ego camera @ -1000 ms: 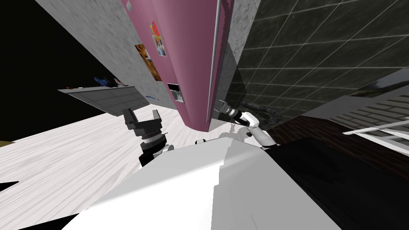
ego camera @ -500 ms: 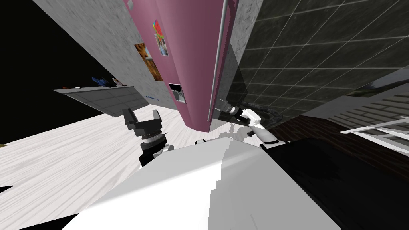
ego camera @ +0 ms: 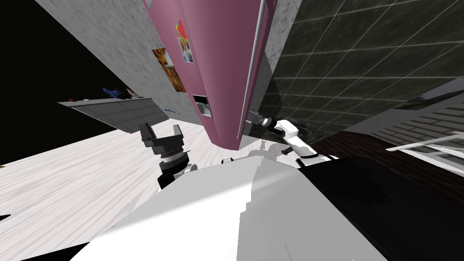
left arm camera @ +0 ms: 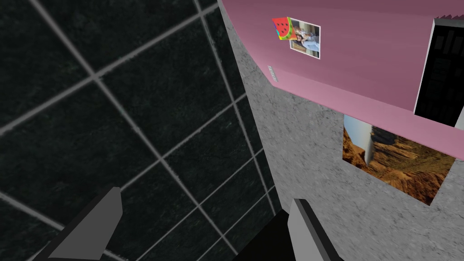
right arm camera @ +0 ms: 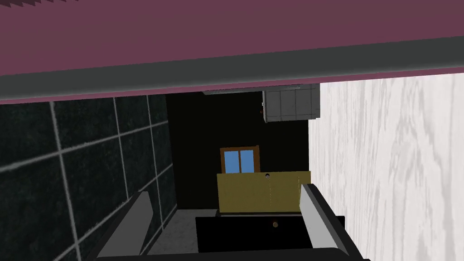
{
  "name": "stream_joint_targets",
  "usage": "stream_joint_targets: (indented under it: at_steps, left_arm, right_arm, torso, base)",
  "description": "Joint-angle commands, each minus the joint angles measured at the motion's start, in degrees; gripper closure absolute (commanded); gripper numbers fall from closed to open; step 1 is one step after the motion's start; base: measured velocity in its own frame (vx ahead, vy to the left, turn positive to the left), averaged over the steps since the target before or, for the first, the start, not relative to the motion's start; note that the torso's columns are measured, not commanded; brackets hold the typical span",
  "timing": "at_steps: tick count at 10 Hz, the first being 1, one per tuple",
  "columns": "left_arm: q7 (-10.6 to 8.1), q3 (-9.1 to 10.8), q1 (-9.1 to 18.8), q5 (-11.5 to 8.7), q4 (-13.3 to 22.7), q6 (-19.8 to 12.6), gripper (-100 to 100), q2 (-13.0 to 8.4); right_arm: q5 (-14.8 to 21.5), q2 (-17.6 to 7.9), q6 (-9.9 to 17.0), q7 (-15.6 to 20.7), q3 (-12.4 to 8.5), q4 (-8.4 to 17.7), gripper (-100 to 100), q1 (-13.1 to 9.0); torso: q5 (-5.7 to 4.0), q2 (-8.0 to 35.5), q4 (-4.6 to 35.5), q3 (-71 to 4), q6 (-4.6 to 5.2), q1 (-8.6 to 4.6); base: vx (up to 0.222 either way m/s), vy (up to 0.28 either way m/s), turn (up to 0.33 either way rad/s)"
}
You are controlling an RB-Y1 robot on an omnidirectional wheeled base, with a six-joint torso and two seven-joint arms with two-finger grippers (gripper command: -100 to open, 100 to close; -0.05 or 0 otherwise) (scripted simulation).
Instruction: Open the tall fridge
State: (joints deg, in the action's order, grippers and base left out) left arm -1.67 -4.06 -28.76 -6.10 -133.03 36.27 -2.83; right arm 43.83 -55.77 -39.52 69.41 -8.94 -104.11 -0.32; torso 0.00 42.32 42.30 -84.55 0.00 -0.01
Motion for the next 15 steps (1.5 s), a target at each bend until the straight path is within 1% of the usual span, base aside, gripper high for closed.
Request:
stream_joint_targets:
  at_steps: [1, 2, 3, 4, 5, 6, 8, 9, 12, 14, 15]
  left_arm:
    - [0.0, 0.0, 0.0, 0.0, 0.0, 0.0, 0, 0.0]
    - [0.0, 0.0, 0.0, 0.0, 0.0, 0.0, 0, 0.0]
    - [0.0, 0.0, 0.0, 0.0, 0.0, 0.0, 0, 0.0]
    - [0.0, 0.0, 0.0, 0.0, 0.0, 0.0, 0, 0.0]
    - [0.0, 0.0, 0.0, 0.0, 0.0, 0.0, 0, 0.0]
    - [0.0, 0.0, 0.0, 0.0, 0.0, 0.0, 0, 0.0]
    - [0.0, 0.0, 0.0, 0.0, 0.0, 0.0, 0, 0.0]
    - [0.0, 0.0, 0.0, 0.0, 0.0, 0.0, 0, 0.0]
    - [0.0, 0.0, 0.0, 0.0, 0.0, 0.0, 0, 0.0]
    - [0.0, 0.0, 0.0, 0.0, 0.0, 0.0, 0, 0.0]
    - [0.0, 0.0, 0.0, 0.0, 0.0, 0.0, 0, 0.0]
  right_arm:
    - [1.5, -2.3, -0.3, 4.1, -0.3, 2.2, -100, -1.9]
    - [2.5, -3.7, -0.5, 5.6, -0.4, 3.6, -100, -3.2]
    - [2.5, -3.7, -0.5, 6.6, -0.4, 3.6, -100, -3.2]
    - [3.5, -5.1, -0.6, 8.9, -0.5, 4.9, -100, -4.4]
    - [4.3, -6.4, -0.7, 10.3, -0.6, 6.1, -100, -5.6]
    - [4.3, -6.4, -0.7, 11.1, -0.6, 6.1, -100, -5.6]
    - [5.9, -8.7, -0.9, 14.4, -0.7, 8.2, -100, -7.7]
    - [5.9, -8.7, -0.9, 14.9, -0.7, 8.2, -100, -7.7]
    - [7.8, -11.5, -1.2, 19.2, -0.9, 10.5, -100, -9.9]
    - [8.8, -13.0, -1.3, 21.5, -1.1, 11.6, -100, -11.1]
    - [8.5, -12.5, -1.3, 20.6, -0.8, 11.4, -100, -10.9]
  torso:
    - [-0.01, 0.0, 0.0, 0.0, 0.0, -0.01]
    - [0.0, 0.0, 0.0, 0.0, 0.0, 0.01]
    - [0.02, -0.1, 0.0, -0.1, -0.01, 0.07]
    - [0.02, 0.0, 0.0, 0.0, -0.01, 0.06]
    - [0.01, -0.1, 0.0, 0.0, -0.01, 0.02]
    - [0.01, -0.1, 0.0, 0.0, 0.0, 0.04]
    - [-0.02, 0.0, 0.0, 0.0, 0.0, -0.05]
    - [0.0, 0.0, 0.0, 0.0, 0.0, 0.0]
    - [0.0, 0.0, 0.0, 0.0, -0.01, 0.01]
    - [0.04, 0.0, 0.0, 0.0, -0.06, 0.09]
    - [0.03, -0.1, 0.0, 0.0, -0.05, 0.05]
  base:
    - [0.03, 0.054, -0.01]
    - [0.046, 0.074, -0.017]
    - [0.031, 0.074, -0.003]
    - [0.044, 0.07, -0.01]
    - [0.053, 0.082, -0.011]
    - [0.036, 0.064, -0.005]
    - [0.031, 0.061, -0.011]
    - [0.034, 0.049, -0.005]
    - [0.032, 0.051, -0.012]
    - [0.023, 0.059, -0.018]
    - [0.01, 0.022, -0.003]
